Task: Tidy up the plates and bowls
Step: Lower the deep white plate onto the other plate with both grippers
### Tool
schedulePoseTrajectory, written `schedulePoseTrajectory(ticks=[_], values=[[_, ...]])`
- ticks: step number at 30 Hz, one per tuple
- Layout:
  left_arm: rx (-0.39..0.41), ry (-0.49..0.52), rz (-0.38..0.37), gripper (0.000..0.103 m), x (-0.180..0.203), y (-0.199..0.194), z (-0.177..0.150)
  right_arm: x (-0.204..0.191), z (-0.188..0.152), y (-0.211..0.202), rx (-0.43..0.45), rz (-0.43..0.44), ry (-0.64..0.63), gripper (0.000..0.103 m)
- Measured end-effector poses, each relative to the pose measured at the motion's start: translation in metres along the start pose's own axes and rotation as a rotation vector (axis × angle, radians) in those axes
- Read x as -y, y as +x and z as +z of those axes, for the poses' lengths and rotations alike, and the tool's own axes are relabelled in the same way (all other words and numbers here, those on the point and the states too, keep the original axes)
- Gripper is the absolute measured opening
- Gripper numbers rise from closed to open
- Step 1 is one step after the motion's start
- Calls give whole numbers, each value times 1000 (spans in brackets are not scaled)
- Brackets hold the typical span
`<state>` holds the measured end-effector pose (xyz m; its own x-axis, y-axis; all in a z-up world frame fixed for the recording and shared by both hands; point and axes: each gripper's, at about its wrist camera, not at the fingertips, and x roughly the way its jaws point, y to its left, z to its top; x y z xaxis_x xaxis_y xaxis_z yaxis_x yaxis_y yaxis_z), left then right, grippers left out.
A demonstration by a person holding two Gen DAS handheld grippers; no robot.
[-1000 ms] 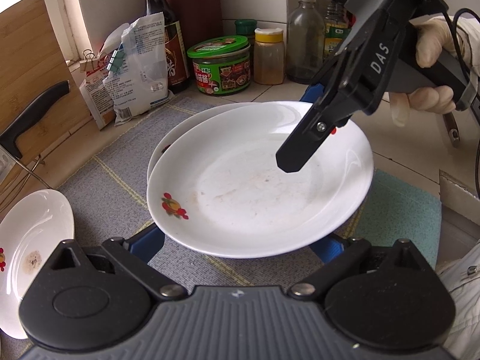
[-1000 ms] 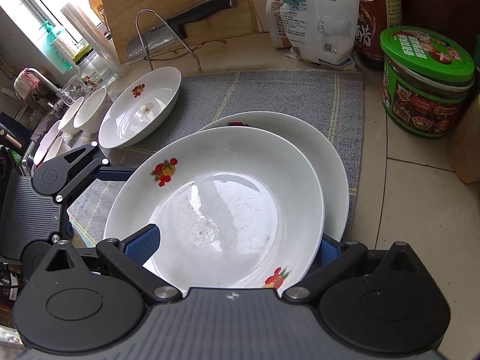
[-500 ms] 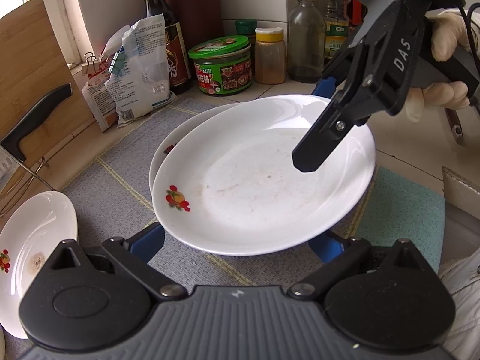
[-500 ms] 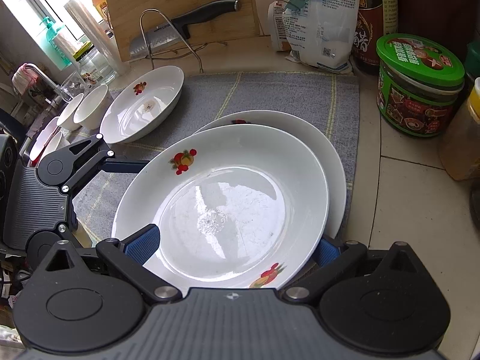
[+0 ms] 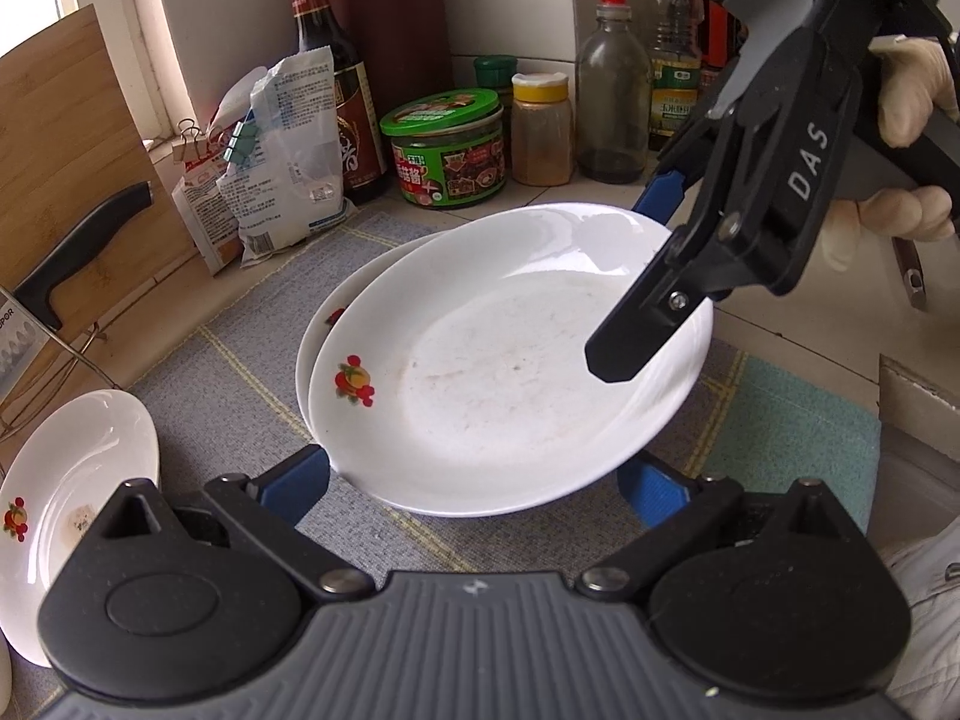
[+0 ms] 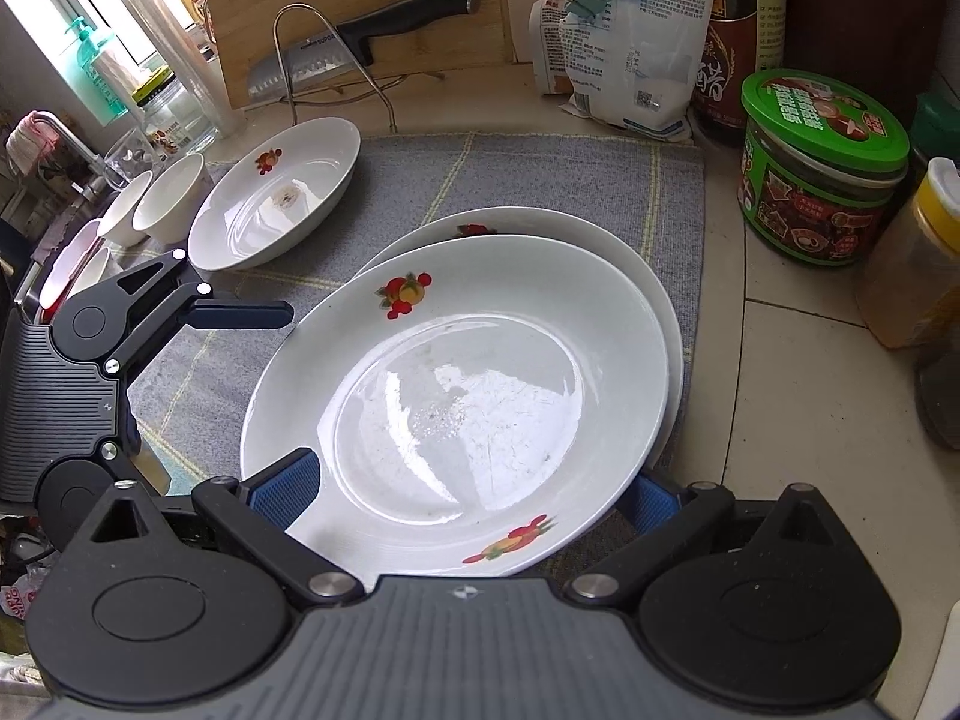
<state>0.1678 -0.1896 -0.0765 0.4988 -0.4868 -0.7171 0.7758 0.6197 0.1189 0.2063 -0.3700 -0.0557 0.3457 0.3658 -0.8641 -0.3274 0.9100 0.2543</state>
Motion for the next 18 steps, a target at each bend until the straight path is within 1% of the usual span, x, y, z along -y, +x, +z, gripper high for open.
schedulePoseTrajectory(ticks=[4, 11, 18], values=[[3, -31, 1, 101, 0, 1, 0, -3, -1, 1, -1, -16, -6, 103], [16, -53, 2, 101, 2, -1, -2, -10, -2, 3, -11, -54, -31, 103], [29, -64, 3, 101, 4, -5, -4, -12, -4, 2, -18, -60, -37, 103]])
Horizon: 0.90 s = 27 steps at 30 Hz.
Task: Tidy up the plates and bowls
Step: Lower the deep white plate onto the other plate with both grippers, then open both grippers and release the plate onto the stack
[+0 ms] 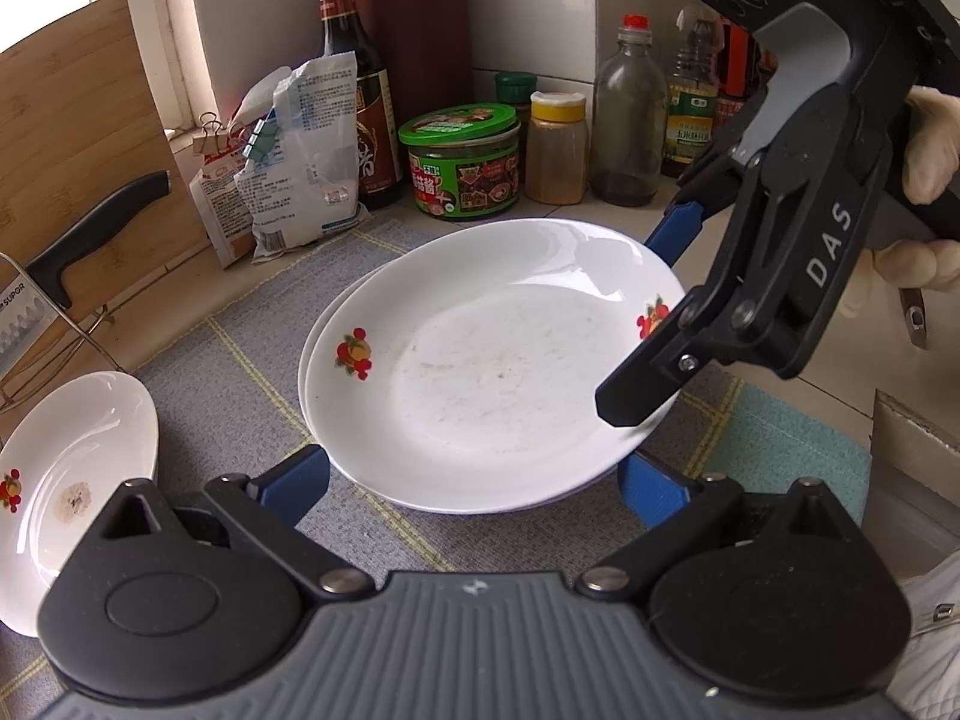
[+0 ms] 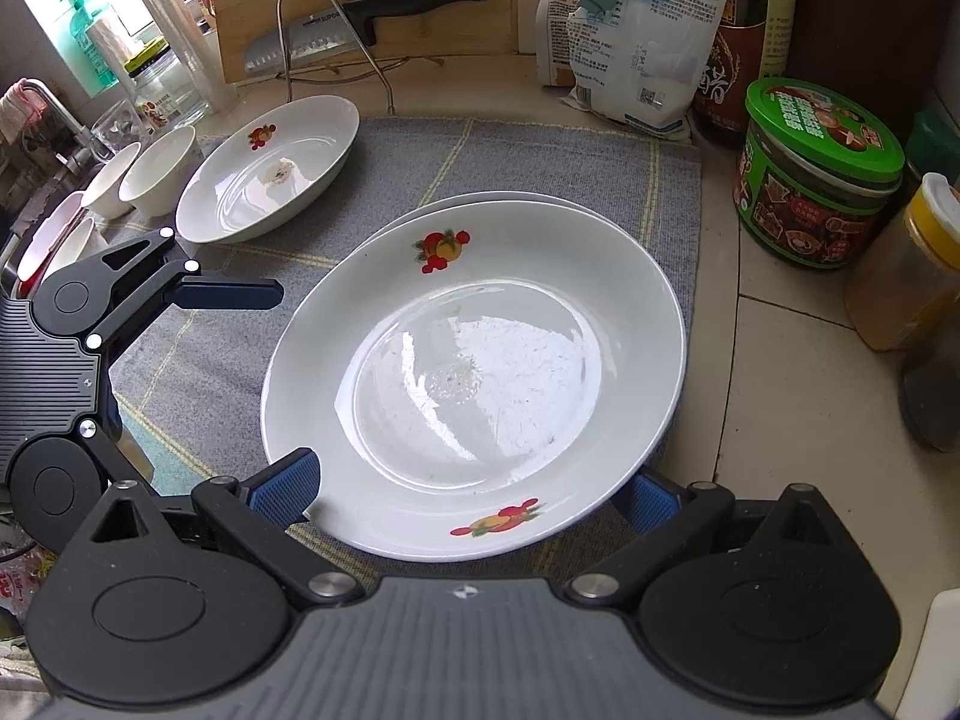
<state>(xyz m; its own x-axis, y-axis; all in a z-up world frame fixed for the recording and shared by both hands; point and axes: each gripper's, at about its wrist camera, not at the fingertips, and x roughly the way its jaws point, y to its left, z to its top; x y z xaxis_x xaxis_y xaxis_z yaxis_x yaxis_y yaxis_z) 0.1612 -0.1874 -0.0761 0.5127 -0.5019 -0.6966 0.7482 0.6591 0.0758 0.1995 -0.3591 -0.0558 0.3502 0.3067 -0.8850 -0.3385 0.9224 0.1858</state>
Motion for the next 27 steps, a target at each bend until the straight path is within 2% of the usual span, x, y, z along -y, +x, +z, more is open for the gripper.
schedulePoseTrajectory(ticks=[12, 16, 20, 25, 27], values=[[22, -19, 1, 101, -1, -5, 1, 0, -6, -4, -6, -20, -1, 103], [38, -35, 15, 102, -2, -11, 1, -4, -10, -10, 32, -18, -33, 103], [62, -72, 62, 102, -1, -22, 0, -16, -10, -15, 88, -60, -97, 103], [77, -185, 143, 102, -8, -38, -8, -28, -7, -19, 161, -46, -162, 103], [70, -236, 199, 102, -11, -46, -13, -33, -6, -19, 186, -41, -192, 103]])
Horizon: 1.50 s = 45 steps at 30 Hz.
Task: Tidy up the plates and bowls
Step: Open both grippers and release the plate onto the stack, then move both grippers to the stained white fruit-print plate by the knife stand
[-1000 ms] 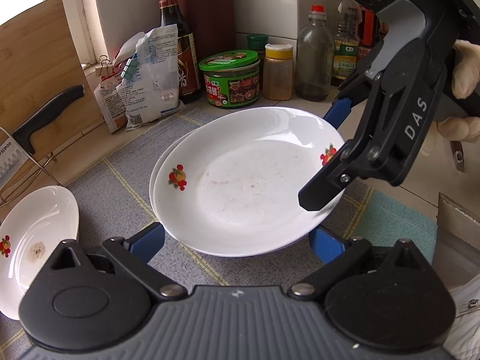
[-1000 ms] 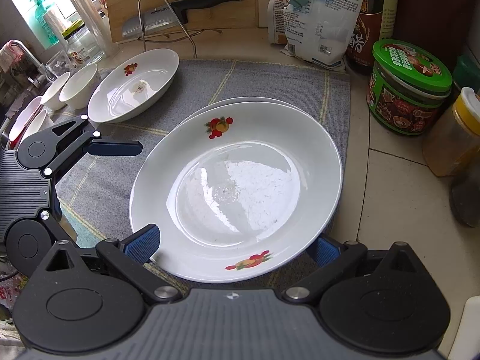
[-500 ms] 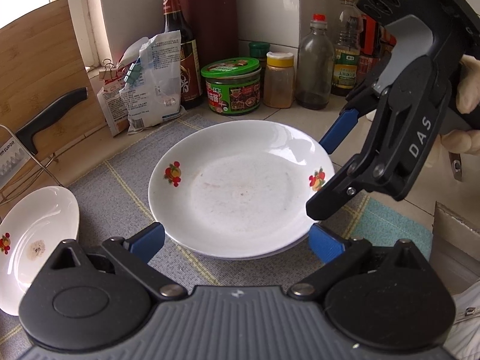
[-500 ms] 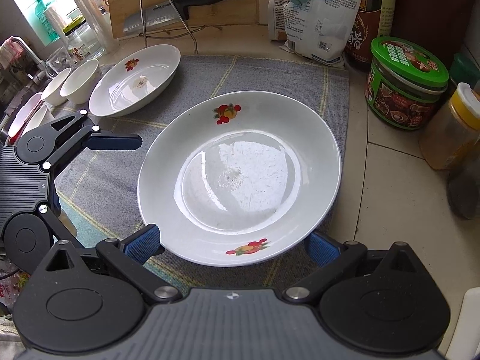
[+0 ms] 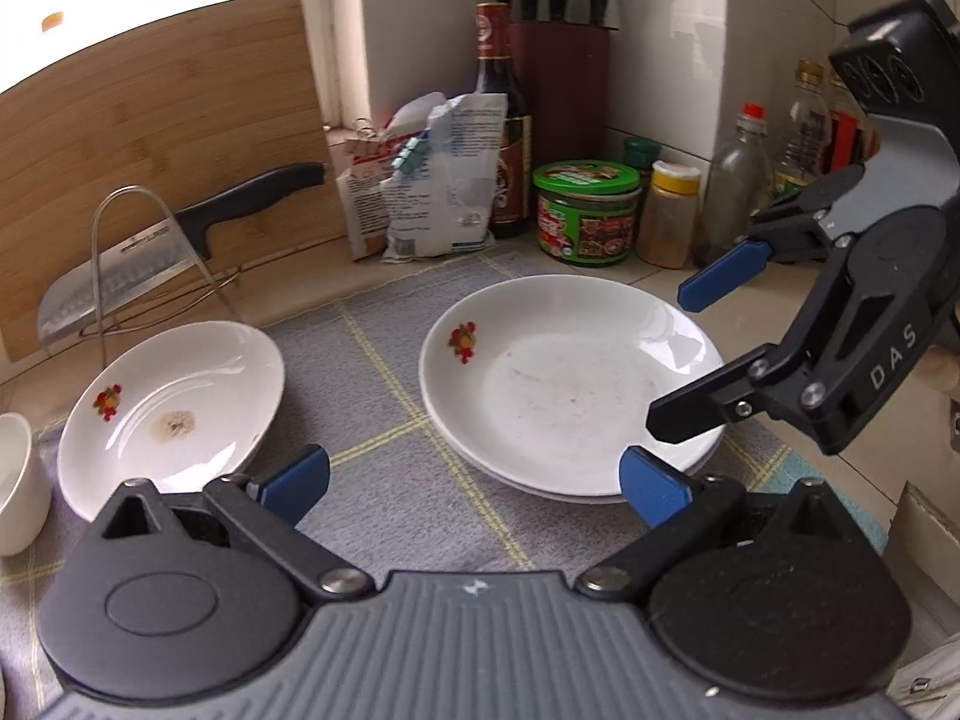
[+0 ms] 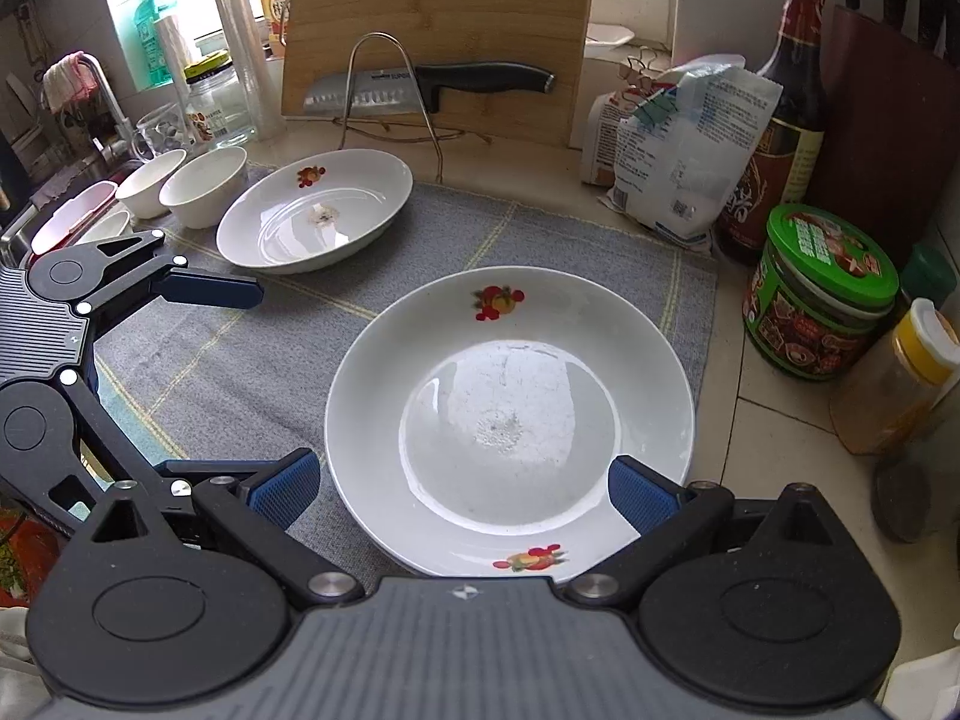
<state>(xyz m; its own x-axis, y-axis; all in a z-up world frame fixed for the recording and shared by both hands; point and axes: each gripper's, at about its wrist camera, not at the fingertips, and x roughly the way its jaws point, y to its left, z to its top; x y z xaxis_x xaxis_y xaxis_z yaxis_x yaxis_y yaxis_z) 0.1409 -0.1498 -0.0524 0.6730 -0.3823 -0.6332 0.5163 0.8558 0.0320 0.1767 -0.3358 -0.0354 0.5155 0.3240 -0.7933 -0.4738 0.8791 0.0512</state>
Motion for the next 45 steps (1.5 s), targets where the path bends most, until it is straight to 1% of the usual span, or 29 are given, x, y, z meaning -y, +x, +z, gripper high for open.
schedulePoseTrajectory(ticks=[3, 8, 10, 13, 19, 23, 30, 31, 33, 39, 45], values=[[-17, -63, 87, 102, -11, -11, -9, -6, 5, 4, 29, 44, -25, 103], [-79, -141, 222, 102, -36, -22, -26, -22, 17, 21, 28, 98, -50, 103], [-95, -165, 254, 102, -47, -25, -33, -29, 21, 26, 30, 109, -65, 103], [-112, -182, 284, 102, -64, -24, -40, -38, 28, 33, 28, 126, -65, 103], [-111, -214, 267, 102, -93, -9, -47, -55, 37, 47, 10, 99, -52, 103], [-114, -240, 243, 102, -113, 12, -46, -60, 42, 52, 3, 61, -29, 103], [-128, -210, 203, 102, -133, 41, -47, -63, 48, 60, -19, -13, 32, 103], [-120, -214, 188, 102, -137, 43, -48, -64, 49, 61, -22, -22, 32, 103], [-111, -209, 184, 103, -140, 45, -48, -67, 52, 62, -25, -38, 35, 103], [-94, -182, 157, 103, -149, 52, -42, -75, 66, 69, -35, -45, 41, 103], [-73, -180, 159, 103, -153, 55, -41, -80, 89, 85, -34, -10, 12, 103]])
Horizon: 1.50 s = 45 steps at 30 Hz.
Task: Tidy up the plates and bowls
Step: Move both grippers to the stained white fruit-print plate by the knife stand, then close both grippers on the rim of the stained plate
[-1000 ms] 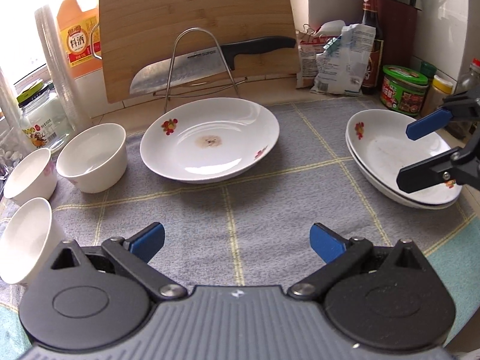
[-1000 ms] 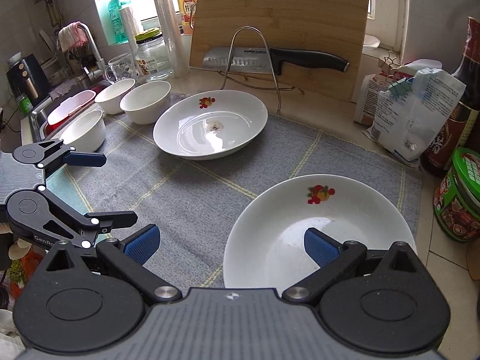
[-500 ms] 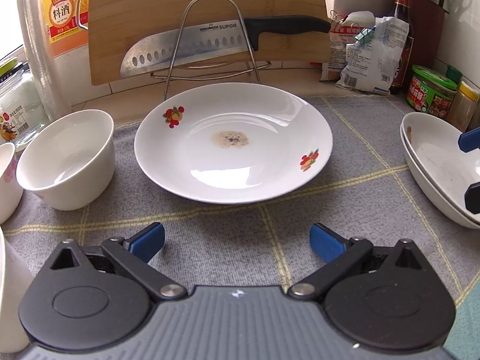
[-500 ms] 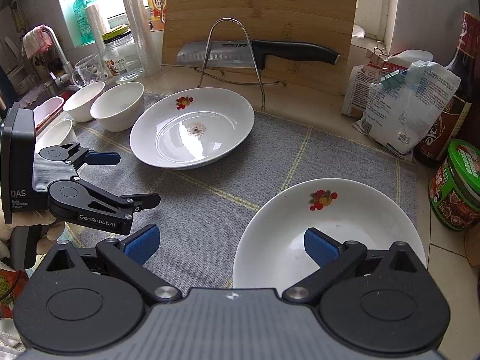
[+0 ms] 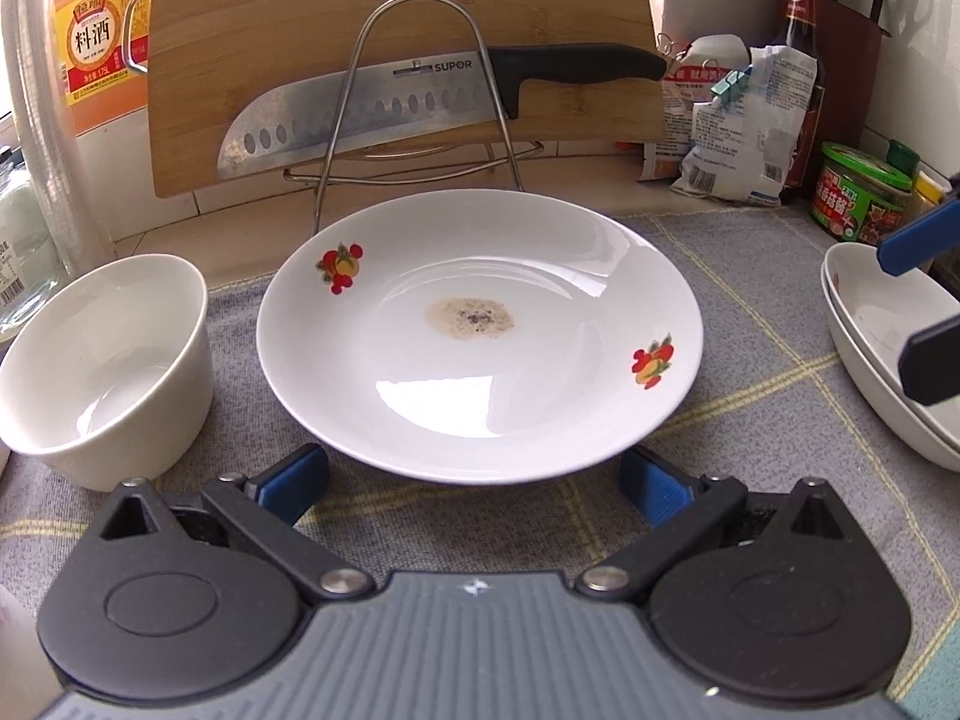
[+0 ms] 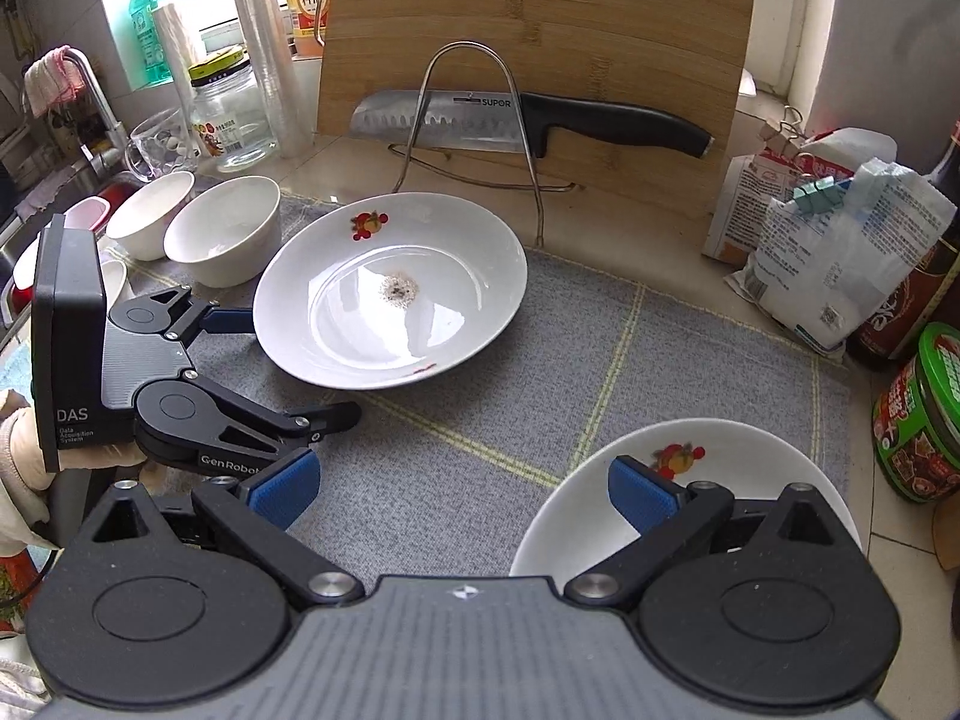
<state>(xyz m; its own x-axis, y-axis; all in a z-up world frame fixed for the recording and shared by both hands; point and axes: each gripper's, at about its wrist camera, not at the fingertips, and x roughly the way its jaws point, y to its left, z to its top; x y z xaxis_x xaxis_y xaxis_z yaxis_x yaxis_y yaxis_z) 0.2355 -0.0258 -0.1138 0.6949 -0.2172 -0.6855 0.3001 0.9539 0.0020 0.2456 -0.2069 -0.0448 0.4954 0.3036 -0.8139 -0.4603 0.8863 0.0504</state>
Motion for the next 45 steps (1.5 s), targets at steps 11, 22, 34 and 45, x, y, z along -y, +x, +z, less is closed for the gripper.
schedulePoseTrajectory(ticks=[11, 22, 34, 45], values=[[29, -1, -2, 103, -5, 1, -1, 9, 53, 51, -34, 72, -17, 103], [43, 11, -16, 103, -5, 0, -3, 23, 88, 117, -165, 171, -26, 103], [56, 14, -22, 103, -4, -3, -5, 27, 110, 148, -209, 316, -72, 103], [57, 18, -26, 103, -4, -3, -5, 27, 135, 165, -212, 398, -101, 103]])
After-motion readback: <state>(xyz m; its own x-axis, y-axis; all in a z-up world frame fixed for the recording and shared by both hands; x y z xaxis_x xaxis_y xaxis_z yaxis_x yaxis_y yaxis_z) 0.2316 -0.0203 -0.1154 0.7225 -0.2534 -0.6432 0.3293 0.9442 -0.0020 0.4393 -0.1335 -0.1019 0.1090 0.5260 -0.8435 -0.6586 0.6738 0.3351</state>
